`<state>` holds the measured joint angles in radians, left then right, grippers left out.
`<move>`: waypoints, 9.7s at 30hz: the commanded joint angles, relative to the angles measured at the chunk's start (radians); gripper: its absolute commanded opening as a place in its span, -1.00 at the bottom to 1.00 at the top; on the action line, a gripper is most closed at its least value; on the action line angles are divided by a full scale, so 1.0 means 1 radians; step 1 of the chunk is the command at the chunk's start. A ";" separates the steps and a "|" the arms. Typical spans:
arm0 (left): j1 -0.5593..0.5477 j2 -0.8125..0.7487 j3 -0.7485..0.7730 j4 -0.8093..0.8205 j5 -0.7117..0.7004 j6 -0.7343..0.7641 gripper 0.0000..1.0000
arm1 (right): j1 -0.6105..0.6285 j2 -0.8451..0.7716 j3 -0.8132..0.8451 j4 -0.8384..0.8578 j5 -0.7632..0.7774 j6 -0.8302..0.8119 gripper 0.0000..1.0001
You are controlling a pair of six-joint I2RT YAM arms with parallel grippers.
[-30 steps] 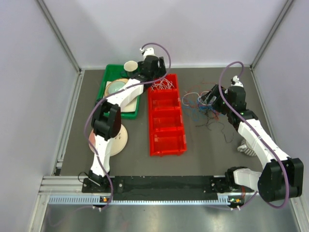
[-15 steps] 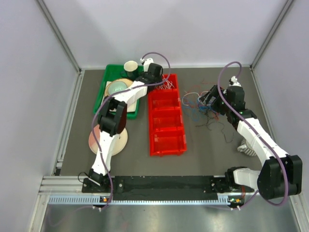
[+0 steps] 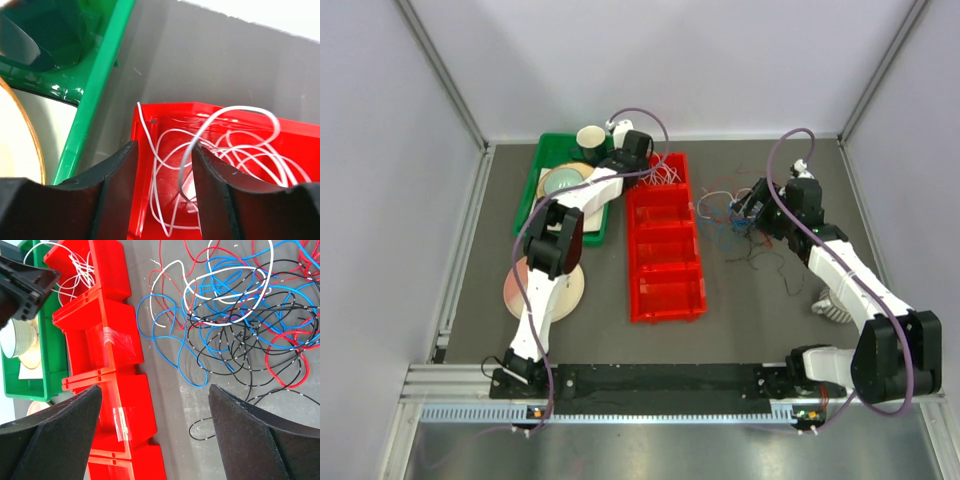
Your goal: Untangle the cables
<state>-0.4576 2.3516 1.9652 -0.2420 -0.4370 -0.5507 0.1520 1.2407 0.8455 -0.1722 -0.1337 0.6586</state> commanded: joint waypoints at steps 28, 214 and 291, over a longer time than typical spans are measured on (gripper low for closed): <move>-0.035 -0.107 -0.066 0.118 -0.036 0.144 -1.00 | -0.008 0.037 0.053 0.036 -0.029 0.019 0.72; -0.299 -0.520 -0.189 0.564 0.583 0.236 -1.00 | -0.123 -0.103 0.567 -0.196 0.086 -0.133 -1.00; 0.079 -0.383 -0.327 0.331 0.529 0.003 0.36 | 0.256 1.102 1.244 -0.133 0.034 0.015 -1.00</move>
<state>-0.3866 2.0819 1.6947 0.0883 0.1104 -0.5087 0.3836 2.3085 2.0243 -0.3115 -0.1146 0.6994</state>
